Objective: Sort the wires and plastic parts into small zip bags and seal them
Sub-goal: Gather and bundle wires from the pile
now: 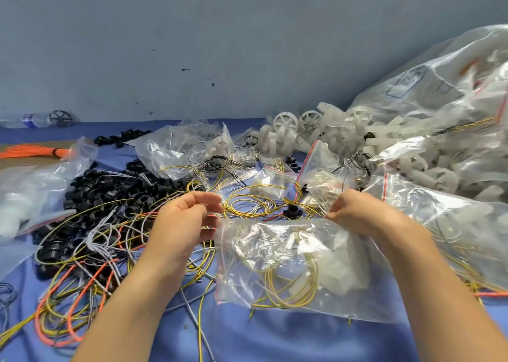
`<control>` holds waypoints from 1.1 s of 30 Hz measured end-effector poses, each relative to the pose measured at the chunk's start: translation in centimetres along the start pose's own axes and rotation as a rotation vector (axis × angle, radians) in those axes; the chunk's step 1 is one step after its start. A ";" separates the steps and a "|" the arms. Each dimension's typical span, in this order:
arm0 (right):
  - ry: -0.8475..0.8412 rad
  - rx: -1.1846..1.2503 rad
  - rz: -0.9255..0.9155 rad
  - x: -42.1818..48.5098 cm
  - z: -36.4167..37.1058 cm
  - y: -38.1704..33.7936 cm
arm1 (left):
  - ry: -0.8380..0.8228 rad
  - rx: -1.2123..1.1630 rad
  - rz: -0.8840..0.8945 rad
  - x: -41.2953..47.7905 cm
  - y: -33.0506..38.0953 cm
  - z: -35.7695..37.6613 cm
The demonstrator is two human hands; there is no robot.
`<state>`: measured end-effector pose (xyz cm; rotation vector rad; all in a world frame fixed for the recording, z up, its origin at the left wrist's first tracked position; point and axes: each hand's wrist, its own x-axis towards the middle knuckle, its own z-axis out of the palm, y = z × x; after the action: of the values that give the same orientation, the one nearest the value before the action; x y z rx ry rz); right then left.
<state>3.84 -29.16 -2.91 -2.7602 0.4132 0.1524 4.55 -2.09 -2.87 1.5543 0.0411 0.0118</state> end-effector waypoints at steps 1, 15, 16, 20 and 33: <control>0.014 0.019 -0.004 -0.2 -0.2 0.0 | 0.008 -0.009 0.010 0.0 0.1 -0.1; 0.426 1.241 -0.480 -4.9 -3.6 -5.4 | 0.009 0.018 0.342 -2.6 1.5 0.3; 0.343 1.412 -0.468 -5.4 -3.2 -6.1 | -0.020 0.010 0.343 -2.9 1.5 0.5; 0.088 1.708 -0.368 -6.8 -0.5 -8.6 | -0.206 -0.073 0.251 -3.7 2.1 0.9; 0.237 1.047 -0.572 -7.7 3.0 -11.2 | -0.198 -0.027 0.210 -4.6 2.3 -0.2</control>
<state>-0.24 -16.03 -0.95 -1.7459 -0.2216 -0.4196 -0.03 -2.02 -0.45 1.5201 -0.2776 0.0249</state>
